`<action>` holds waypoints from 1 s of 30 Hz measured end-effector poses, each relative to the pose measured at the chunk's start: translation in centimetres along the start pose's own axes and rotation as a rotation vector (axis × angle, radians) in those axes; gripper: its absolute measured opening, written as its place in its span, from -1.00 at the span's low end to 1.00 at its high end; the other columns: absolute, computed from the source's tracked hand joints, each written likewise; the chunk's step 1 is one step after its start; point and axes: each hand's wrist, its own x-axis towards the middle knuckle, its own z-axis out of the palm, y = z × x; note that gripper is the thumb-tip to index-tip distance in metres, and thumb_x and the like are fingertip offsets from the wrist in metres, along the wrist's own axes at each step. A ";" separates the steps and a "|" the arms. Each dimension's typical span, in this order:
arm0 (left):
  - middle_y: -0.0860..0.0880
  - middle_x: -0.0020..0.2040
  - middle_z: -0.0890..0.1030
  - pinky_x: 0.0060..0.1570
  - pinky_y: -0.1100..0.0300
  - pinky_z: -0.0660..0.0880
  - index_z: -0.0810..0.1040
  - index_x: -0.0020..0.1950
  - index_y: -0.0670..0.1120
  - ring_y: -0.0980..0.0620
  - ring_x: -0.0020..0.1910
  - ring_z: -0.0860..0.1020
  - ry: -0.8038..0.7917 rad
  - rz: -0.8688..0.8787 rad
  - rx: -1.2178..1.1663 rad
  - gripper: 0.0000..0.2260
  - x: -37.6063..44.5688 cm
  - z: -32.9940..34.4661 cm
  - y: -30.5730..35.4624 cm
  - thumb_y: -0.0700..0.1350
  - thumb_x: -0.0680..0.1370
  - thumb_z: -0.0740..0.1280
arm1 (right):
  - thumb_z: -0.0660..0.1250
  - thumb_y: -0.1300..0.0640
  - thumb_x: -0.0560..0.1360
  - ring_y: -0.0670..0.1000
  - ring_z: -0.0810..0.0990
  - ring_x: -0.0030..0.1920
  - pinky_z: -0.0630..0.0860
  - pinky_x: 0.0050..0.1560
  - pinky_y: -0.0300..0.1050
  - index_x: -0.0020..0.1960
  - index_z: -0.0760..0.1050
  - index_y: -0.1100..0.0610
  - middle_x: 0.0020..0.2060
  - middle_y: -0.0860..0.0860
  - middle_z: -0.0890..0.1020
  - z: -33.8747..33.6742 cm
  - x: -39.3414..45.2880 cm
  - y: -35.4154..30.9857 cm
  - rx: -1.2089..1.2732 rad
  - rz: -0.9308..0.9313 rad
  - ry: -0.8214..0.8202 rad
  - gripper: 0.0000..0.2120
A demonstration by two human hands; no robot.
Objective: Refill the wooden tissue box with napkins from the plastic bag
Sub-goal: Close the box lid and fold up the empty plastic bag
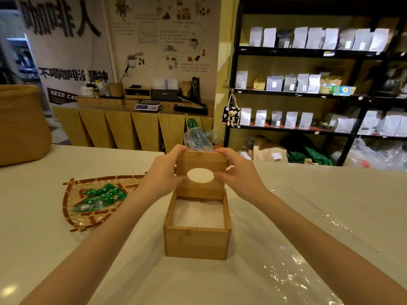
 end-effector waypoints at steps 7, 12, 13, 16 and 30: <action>0.19 -0.02 0.53 0.08 0.30 0.43 0.43 0.14 0.14 0.19 0.04 0.50 0.078 0.135 -0.126 -0.77 -5.4 -0.3 -0.4 0.07 0.49 0.23 | 0.22 0.04 0.54 -0.25 0.45 0.04 0.42 0.11 -0.24 0.21 0.52 0.03 0.01 -0.21 0.56 0.3 -4.5 -0.1 -0.043 -0.225 0.069 -0.72; 0.37 0.23 0.36 0.23 0.47 0.20 0.44 0.23 0.22 0.52 0.20 0.27 -0.020 0.162 -0.125 -0.57 -9.5 1.4 -2.3 0.32 0.47 0.03 | 0.00 -0.10 0.59 -0.12 0.44 0.28 0.15 0.35 -0.04 0.24 0.48 -0.05 0.20 -0.09 0.59 1.1 -9.0 2.1 -0.360 -0.423 -0.043 -0.62; 0.35 0.28 0.33 0.30 0.40 0.18 0.42 0.25 0.23 0.49 0.26 0.24 -0.026 0.176 -0.109 -0.50 -10.0 2.0 -2.8 0.38 0.43 -0.01 | 0.00 -0.08 0.59 -0.11 0.43 0.30 0.14 0.37 -0.03 0.26 0.46 -0.05 0.23 -0.08 0.57 1.5 -9.7 2.5 -0.391 -0.428 -0.064 -0.63; 0.31 0.36 0.27 0.40 0.32 0.11 0.33 0.28 0.26 0.54 0.34 0.09 -0.025 0.188 -0.086 -0.44 -10.6 3.2 -4.0 0.43 0.40 -0.12 | 0.00 -0.07 0.60 -0.12 0.39 0.35 0.08 0.41 -0.05 0.30 0.42 -0.06 0.30 -0.07 0.50 2.1 -10.7 3.1 -0.379 -0.379 -0.094 -0.63; 0.03 0.43 0.36 0.43 0.18 0.16 0.37 0.39 -0.04 0.15 0.44 0.23 -0.215 0.251 -0.106 -0.36 -13.1 9.2 8.5 0.31 0.50 -0.09 | 0.04 -0.10 0.51 -0.03 0.37 0.36 0.19 0.37 -0.09 0.34 0.38 0.06 0.31 0.00 0.48 -6.9 -11.6 7.2 -0.244 0.161 0.109 -0.52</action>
